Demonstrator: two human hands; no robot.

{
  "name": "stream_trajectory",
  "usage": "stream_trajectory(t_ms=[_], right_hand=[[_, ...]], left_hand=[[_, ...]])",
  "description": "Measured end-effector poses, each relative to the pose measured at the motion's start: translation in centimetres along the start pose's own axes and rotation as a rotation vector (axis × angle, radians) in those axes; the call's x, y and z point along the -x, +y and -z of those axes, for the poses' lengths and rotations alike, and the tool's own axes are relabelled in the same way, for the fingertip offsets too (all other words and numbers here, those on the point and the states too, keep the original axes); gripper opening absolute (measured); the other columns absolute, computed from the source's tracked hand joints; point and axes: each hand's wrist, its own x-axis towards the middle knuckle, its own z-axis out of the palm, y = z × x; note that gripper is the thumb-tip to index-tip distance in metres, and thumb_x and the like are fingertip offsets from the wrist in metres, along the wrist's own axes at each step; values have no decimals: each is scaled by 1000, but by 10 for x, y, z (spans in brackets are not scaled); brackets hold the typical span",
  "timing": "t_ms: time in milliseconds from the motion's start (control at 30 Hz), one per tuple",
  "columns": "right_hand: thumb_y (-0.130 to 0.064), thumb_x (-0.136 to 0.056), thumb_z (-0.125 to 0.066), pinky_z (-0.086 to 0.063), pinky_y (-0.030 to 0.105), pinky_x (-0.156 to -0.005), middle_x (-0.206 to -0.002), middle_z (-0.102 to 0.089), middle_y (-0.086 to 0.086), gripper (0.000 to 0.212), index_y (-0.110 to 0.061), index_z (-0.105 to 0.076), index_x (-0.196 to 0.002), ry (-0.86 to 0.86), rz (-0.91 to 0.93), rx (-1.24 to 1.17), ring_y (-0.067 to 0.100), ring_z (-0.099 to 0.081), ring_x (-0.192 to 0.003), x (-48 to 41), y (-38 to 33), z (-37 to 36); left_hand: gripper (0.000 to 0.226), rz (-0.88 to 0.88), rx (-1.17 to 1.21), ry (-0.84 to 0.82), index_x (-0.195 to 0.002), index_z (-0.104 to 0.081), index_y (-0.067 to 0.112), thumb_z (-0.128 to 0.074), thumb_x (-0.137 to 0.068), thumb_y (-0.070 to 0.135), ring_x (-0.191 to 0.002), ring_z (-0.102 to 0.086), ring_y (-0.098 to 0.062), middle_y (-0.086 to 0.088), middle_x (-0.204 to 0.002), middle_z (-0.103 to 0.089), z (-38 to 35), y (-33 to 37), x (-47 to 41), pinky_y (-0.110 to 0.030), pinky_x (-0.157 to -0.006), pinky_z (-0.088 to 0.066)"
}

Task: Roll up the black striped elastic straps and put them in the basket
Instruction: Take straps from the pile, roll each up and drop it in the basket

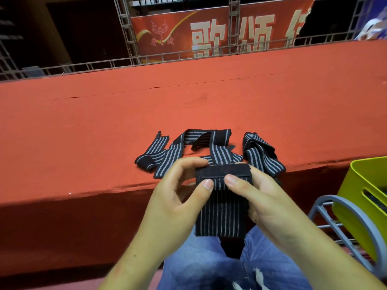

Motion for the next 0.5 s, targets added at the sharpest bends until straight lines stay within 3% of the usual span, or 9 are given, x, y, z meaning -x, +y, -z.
stream_trajectory(t_ms=[133,267,433,500], right_hand=[[-28,-89,-70,-51,49,-108,-119,-76,10,26,-26,-73,-115,2,20,48,25,-72,-116,-2,2,3],[-32,-91,-71,-49,51,-111,-123,-75,8,28,-29,-70,-118,-22,14,78,24,-70,-120,-2,5,3],[-58,-88,-70,-50,53,-110,-121,-78,0,41,-32,-72,-119,30,-29,105,17,-73,-116,-5,6,1],[-59,-90,-66,-50,52,-109,-121,-78,-4,41,-33,-71,-121,33,-20,158,15,-73,-116,-5,6,-1]], left_hand=[[26,49,10,-4,-122,-65,33,-68,-97,23,-108,-69,-6,15,-116,-72,0,1,0,-14,-86,-51],[33,54,9,14,-124,-65,29,-67,-97,10,-106,-70,-5,14,-115,-73,0,0,-1,-17,-88,-52],[45,42,-37,-3,-131,-61,33,-66,-98,4,-117,-66,-6,15,-125,-70,-2,-2,0,-21,-96,-53],[49,43,-35,-32,-141,-53,37,-65,-100,14,-126,-61,-4,18,-134,-64,-3,-5,2,-27,-105,-51]])
